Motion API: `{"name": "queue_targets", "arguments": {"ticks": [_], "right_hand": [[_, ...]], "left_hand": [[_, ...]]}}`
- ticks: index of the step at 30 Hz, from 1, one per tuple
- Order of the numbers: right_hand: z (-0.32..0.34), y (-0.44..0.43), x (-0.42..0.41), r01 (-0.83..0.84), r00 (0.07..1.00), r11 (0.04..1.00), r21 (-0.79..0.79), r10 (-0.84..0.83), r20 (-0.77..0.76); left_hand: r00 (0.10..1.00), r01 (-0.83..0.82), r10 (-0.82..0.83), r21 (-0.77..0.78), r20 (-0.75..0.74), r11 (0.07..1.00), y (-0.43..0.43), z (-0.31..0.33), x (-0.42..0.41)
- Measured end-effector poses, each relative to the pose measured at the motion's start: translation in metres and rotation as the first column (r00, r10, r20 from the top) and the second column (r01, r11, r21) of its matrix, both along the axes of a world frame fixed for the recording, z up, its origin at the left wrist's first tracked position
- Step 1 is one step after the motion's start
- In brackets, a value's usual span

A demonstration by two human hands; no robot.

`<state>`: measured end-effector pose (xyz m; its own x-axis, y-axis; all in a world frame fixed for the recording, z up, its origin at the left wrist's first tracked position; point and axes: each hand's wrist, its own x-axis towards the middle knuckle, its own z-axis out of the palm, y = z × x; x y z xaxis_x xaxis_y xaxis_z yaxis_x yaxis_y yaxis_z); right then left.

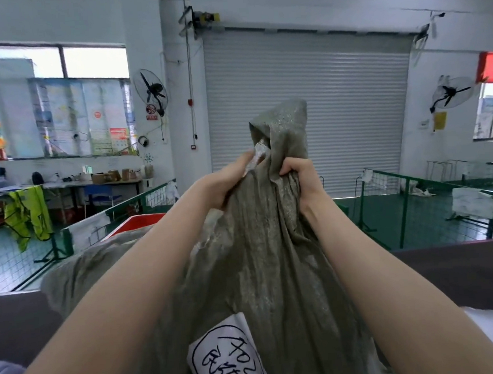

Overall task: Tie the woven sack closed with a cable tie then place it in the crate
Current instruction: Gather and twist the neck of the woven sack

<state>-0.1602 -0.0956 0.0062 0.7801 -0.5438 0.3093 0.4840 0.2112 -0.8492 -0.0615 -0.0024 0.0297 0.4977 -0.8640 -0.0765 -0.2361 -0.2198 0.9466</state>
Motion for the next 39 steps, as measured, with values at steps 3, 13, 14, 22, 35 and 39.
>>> {"name": "queue_targets", "arguments": {"ticks": [3,13,14,22,35,39], "right_hand": [[0.006,0.004,0.001,-0.029,0.999,0.999,0.027,0.028,0.047],[0.006,0.005,0.002,0.073,0.966,0.978,-0.197,-0.119,-0.229],[0.006,0.002,0.002,0.099,0.954,0.965,-0.241,-0.161,-0.251],[0.005,-0.017,-0.016,-0.028,0.918,0.818,-0.574,-0.207,-0.339],[0.015,0.004,0.009,0.101,0.99,0.972,-0.212,-0.12,-0.08],[0.013,-0.002,0.013,0.289,0.95,0.948,-0.135,-0.302,-0.084]], "left_hand": [[0.978,-0.026,0.001,-0.117,-0.209,0.993,0.001,-0.003,0.004],[0.92,-0.304,0.169,-0.37,-0.354,0.878,-0.008,-0.007,0.013],[0.914,-0.367,0.246,-0.398,-0.323,0.841,-0.009,-0.006,0.014],[0.882,-0.407,0.452,-0.695,-0.132,0.592,-0.008,0.039,0.008],[1.0,-0.013,0.003,-0.489,-0.023,0.872,-0.015,0.047,-0.02],[0.98,-0.029,0.119,-0.475,0.16,0.879,-0.01,0.045,-0.005]]}}
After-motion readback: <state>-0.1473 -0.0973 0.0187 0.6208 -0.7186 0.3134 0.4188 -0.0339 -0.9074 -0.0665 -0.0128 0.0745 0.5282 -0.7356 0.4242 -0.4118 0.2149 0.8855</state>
